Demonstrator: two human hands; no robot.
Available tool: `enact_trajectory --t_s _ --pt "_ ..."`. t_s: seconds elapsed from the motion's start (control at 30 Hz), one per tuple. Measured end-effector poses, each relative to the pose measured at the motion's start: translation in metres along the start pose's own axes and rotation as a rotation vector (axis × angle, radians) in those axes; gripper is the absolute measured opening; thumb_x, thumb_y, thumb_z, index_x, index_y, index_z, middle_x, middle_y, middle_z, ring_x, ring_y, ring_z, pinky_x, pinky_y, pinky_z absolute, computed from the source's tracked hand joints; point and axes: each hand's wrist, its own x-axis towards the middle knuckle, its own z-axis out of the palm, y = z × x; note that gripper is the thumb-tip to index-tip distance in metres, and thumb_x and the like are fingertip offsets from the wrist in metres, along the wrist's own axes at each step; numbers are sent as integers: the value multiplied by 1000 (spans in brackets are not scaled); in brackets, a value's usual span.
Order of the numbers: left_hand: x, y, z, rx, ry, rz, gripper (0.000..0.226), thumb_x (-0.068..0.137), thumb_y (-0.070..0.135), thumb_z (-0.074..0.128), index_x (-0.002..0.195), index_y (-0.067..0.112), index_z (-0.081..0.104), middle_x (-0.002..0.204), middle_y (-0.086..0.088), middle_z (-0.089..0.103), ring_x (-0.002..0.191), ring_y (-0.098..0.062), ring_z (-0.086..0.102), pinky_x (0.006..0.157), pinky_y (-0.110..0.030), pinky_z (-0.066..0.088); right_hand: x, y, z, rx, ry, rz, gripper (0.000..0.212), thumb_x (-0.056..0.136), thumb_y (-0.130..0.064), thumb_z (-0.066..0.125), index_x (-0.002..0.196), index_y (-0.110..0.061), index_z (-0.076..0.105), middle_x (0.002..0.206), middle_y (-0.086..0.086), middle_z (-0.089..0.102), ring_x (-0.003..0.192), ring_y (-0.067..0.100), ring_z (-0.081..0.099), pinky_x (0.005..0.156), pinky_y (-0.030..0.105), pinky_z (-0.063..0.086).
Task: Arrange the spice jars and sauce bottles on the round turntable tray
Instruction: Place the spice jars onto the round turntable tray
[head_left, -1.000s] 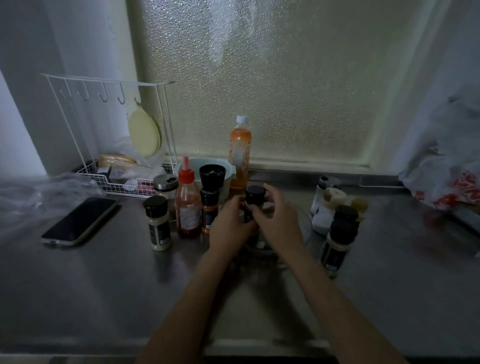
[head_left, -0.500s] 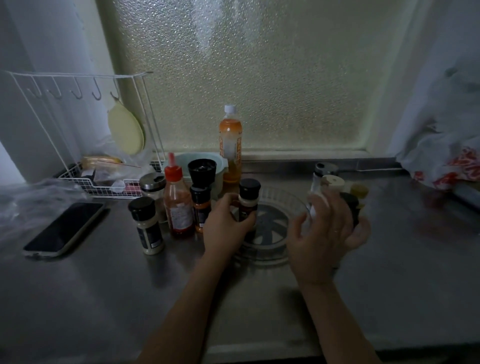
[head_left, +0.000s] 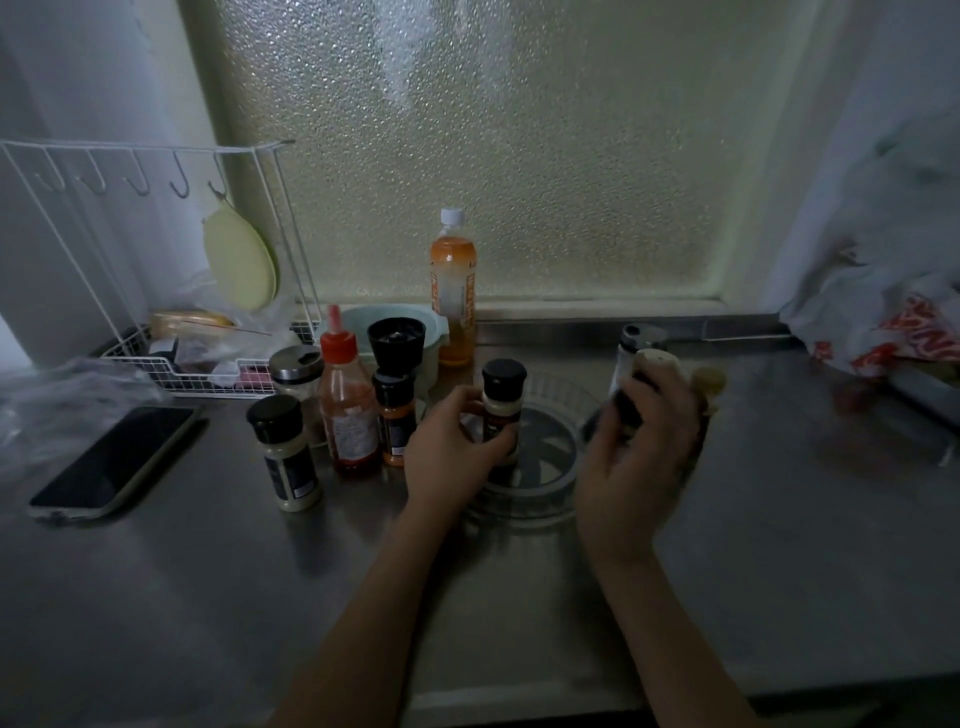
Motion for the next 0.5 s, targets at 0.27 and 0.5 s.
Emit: enact_trajectory --t_s 0.27,0.5 --pt "-1 -1 2 -64 30 30 34 75 35 71 105 25 58 98 6 68 80 -7 63 66 -25 50 -5 -6 31 82 -370 191 48 83 -5 67 127 -5 47 134 15 54 123 11 46 101 -4 22" --pt "-7 -3 -8 109 368 209 45 69 28 56 112 16 51 112 -10 51 102 -21 47 86 -36 44 -2 12 4 -14 -47 131 36 96 -24 47 127 -6 43 132 21 52 124 31 50 104 51 41"
